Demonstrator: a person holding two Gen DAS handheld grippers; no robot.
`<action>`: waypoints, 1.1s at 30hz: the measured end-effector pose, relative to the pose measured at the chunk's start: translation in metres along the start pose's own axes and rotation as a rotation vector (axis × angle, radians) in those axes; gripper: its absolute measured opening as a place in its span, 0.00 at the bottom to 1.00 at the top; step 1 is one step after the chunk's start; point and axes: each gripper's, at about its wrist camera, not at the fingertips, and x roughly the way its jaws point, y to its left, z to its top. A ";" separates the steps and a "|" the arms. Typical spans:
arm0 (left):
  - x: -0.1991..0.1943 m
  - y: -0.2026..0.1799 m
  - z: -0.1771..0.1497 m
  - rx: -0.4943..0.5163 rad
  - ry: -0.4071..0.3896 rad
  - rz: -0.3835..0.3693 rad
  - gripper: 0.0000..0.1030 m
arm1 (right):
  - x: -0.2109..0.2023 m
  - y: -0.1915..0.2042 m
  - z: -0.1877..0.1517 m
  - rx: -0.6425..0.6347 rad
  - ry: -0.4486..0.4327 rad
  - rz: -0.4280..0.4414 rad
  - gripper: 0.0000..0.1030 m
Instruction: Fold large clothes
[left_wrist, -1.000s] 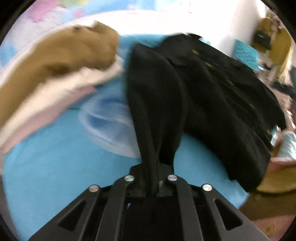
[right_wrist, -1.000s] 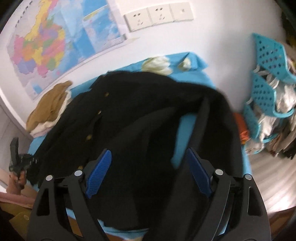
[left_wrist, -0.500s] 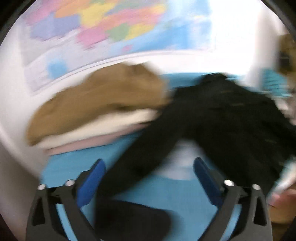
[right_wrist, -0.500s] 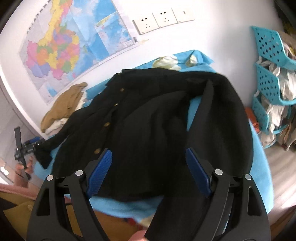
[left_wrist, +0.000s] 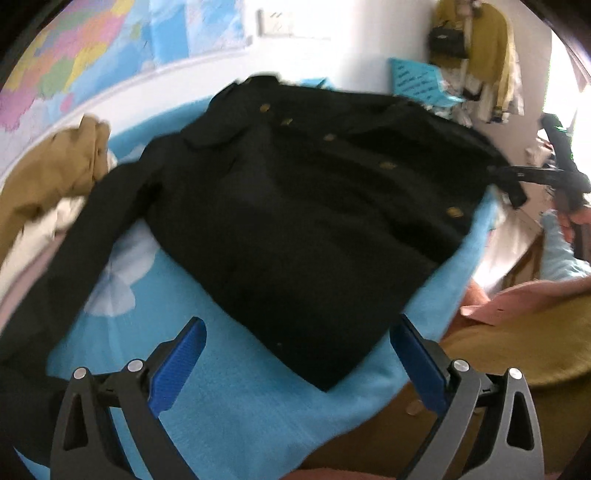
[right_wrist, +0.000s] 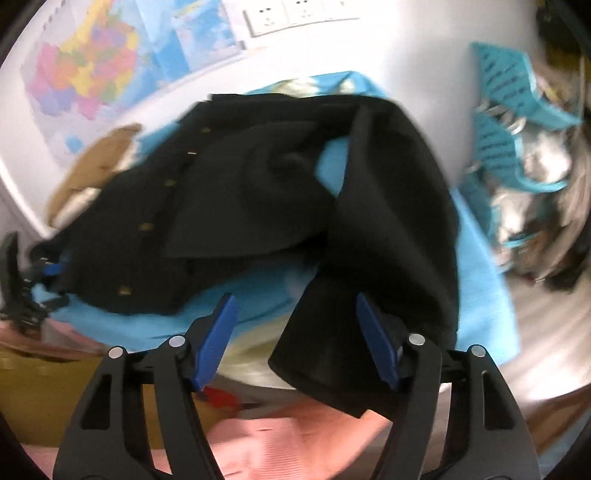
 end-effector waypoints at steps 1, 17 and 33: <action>0.005 0.000 0.000 -0.011 0.001 0.013 0.94 | 0.000 0.006 0.001 -0.030 -0.012 -0.017 0.75; -0.007 0.039 0.018 -0.313 -0.092 -0.030 0.62 | 0.034 0.056 0.029 -0.375 -0.103 -0.206 0.66; -0.115 0.095 0.050 -0.476 -0.263 0.083 0.02 | -0.078 0.067 0.096 -0.062 -0.281 0.384 0.02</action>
